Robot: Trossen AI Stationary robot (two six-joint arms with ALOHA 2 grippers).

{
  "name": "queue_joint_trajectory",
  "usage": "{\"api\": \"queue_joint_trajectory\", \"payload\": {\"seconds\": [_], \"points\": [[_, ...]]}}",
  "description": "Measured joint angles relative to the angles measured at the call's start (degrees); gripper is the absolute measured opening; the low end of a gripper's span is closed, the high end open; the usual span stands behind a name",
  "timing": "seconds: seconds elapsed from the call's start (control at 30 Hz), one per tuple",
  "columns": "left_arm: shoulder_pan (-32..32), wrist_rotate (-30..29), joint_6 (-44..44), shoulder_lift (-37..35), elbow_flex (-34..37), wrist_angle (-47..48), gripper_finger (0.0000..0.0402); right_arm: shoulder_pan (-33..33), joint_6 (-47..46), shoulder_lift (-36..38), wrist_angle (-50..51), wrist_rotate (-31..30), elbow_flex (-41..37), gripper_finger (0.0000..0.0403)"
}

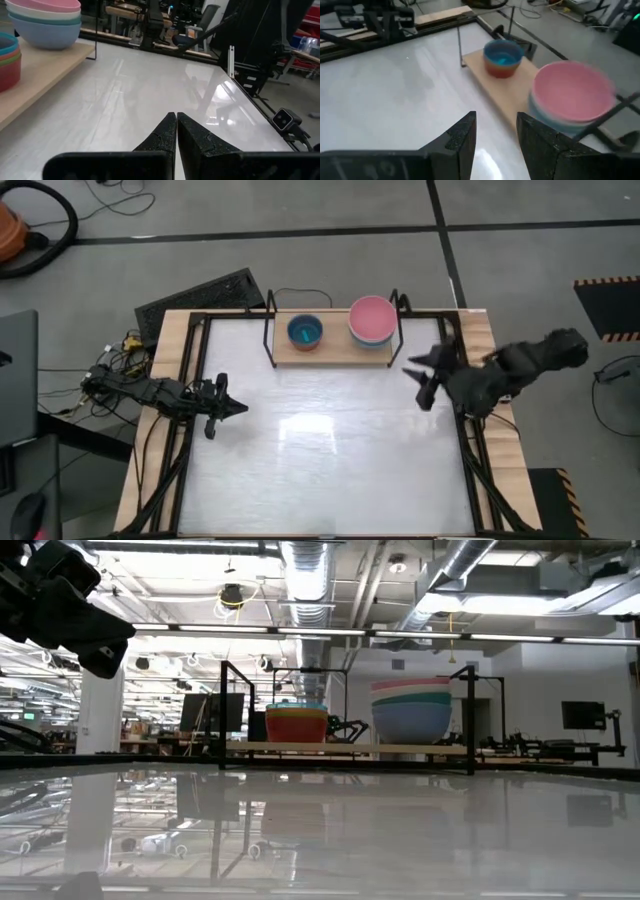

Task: Place and stack bowls onto a shelf
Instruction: Return to Home Position

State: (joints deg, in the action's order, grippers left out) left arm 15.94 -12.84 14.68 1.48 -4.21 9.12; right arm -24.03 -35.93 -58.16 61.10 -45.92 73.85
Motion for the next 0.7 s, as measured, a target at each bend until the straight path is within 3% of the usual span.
{"api": "queue_joint_trajectory", "payload": {"seconds": [0.2, 0.43, 0.57, 0.7], "points": [[0.0, 0.6, 0.0, 0.0, 0.0, 0.1, 0.0000, -1.7, -0.1, 7.9, -22.8, -0.8, -24.4, 0.0166], [0.0, 0.3, -1.6, 0.0, 0.0, 0.0, 0.0000, 2.1, 4.9, 11.0, -52.6, -2.3, -47.6, 0.0166], [0.0, 0.3, -1.1, 0.0, 0.0, 0.0, 0.0000, 5.2, 12.7, 14.1, -65.6, -2.1, -53.9, 0.0166], [0.0, -0.2, -0.6, 0.0, 0.0, 0.0, 0.0000, 7.8, 24.3, 25.3, -66.9, -2.2, -53.1, 0.0166]]}}
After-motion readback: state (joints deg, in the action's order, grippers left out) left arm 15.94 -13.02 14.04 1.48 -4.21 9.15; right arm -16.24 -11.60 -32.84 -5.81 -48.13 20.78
